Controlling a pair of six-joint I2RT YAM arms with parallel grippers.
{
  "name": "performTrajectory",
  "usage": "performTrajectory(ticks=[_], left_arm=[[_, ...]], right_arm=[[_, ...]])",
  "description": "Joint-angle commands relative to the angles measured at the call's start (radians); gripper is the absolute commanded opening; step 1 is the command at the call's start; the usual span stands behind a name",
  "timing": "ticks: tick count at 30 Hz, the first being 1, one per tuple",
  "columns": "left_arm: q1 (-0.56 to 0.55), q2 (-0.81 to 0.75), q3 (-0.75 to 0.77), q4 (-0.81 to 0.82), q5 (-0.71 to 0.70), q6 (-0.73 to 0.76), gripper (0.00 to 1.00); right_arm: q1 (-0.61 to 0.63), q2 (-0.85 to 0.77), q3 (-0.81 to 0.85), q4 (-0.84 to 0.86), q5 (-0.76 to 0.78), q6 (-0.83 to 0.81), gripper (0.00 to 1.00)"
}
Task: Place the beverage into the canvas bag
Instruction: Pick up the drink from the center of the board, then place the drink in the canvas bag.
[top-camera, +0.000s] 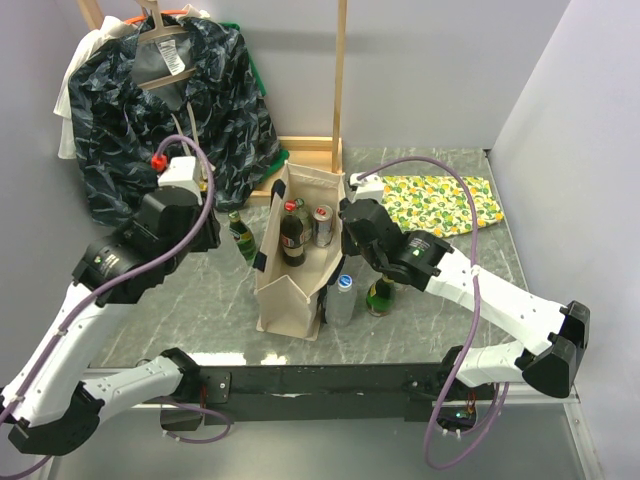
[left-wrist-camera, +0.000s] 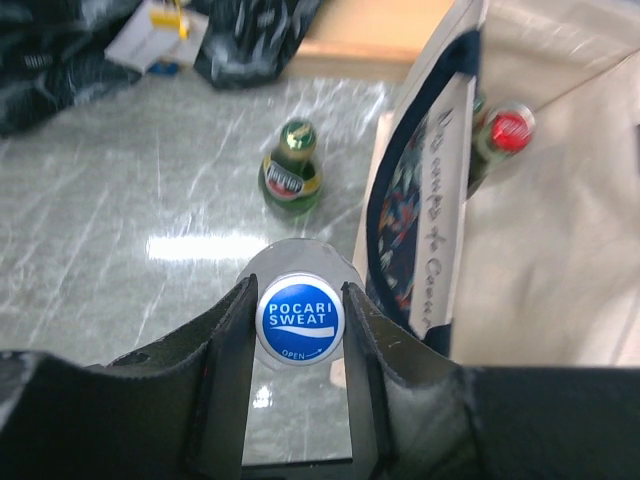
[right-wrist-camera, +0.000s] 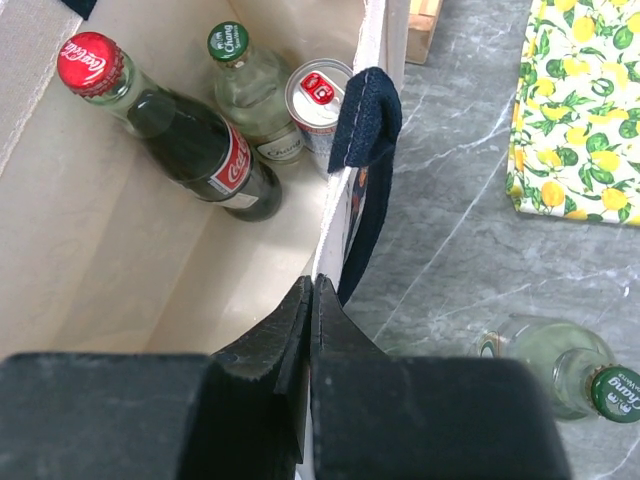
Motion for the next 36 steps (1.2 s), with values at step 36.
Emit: performTrajectory(ticks=[36], left_arm=[[0.001, 0.166, 0.506, 0.365, 0.298, 0.23, 0.01]], right_arm=[[0.005, 0.015, -0.053, 0.021, 0.009, 0.069, 0.0]])
